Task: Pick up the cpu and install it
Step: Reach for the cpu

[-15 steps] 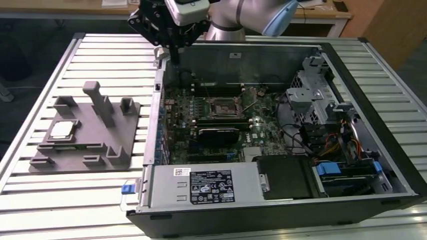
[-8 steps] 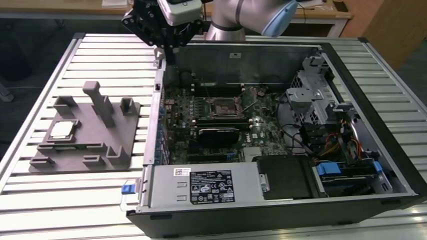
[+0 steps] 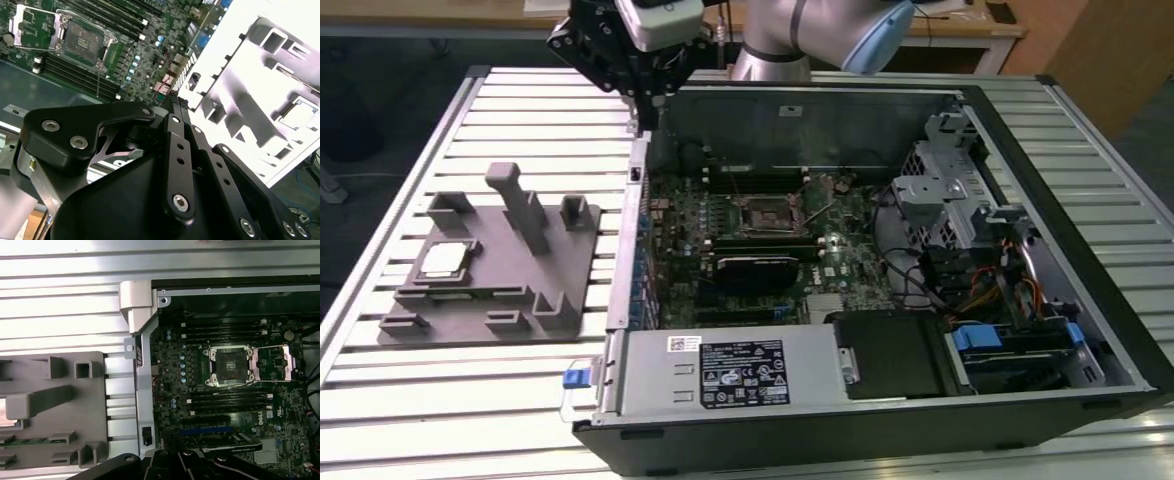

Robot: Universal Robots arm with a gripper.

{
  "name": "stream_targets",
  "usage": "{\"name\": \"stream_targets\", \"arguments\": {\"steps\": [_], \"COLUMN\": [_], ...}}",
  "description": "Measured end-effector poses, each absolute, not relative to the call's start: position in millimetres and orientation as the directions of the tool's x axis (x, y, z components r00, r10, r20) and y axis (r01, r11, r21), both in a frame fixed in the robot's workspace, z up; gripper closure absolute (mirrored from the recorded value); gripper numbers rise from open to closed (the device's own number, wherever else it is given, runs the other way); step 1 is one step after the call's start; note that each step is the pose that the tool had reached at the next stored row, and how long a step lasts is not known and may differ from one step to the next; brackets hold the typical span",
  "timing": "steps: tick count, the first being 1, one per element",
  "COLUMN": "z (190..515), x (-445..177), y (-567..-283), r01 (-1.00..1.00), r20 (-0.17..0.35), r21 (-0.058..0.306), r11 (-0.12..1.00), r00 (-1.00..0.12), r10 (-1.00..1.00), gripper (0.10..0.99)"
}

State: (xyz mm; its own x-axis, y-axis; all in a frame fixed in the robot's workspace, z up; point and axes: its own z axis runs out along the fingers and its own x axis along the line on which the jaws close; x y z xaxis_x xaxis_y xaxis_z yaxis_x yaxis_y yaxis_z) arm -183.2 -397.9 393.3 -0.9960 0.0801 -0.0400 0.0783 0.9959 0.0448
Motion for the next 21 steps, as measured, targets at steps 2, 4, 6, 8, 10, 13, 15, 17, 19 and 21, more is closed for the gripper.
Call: {"name": "stream_targets", "arguments": {"steps": [2, 4, 6, 8, 10, 13, 15, 17, 19, 21], "z": [393.3, 393.3, 393.3, 393.3, 393.3, 393.3, 393.3, 393.3, 393.3, 393.3], "x": [-185.6, -187.8, -189.9, -191.9, -194.0, -197.3, -199.8, -202.5, -205.2, -207.6], "y": [-397.9, -397.9, -397.9, -397.9, -397.9, -397.9, -397.9, -397.9, -397.9, -397.9], "r01": [0.079, 0.079, 0.079, 0.079, 0.079, 0.080, 0.080, 0.080, 0.081, 0.081], "r20": [-0.040, -0.040, -0.040, -0.040, -0.040, -0.040, -0.040, -0.040, -0.040, -0.040], "r21": [0.045, 0.045, 0.045, 0.045, 0.045, 0.045, 0.045, 0.045, 0.045, 0.045], "r11": [0.996, 0.996, 0.996, 0.996, 0.996, 0.996, 0.996, 0.996, 0.996, 0.996], "r00": [-0.996, -0.996, -0.996, -0.996, -0.996, -0.996, -0.996, -0.996, -0.996, -0.996], "r10": [0.080, 0.081, 0.081, 0.081, 0.081, 0.081, 0.082, 0.082, 0.082, 0.083], "gripper": [0.980, 0.980, 0.980, 0.980, 0.980, 0.980, 0.980, 0.980, 0.980, 0.980]}}
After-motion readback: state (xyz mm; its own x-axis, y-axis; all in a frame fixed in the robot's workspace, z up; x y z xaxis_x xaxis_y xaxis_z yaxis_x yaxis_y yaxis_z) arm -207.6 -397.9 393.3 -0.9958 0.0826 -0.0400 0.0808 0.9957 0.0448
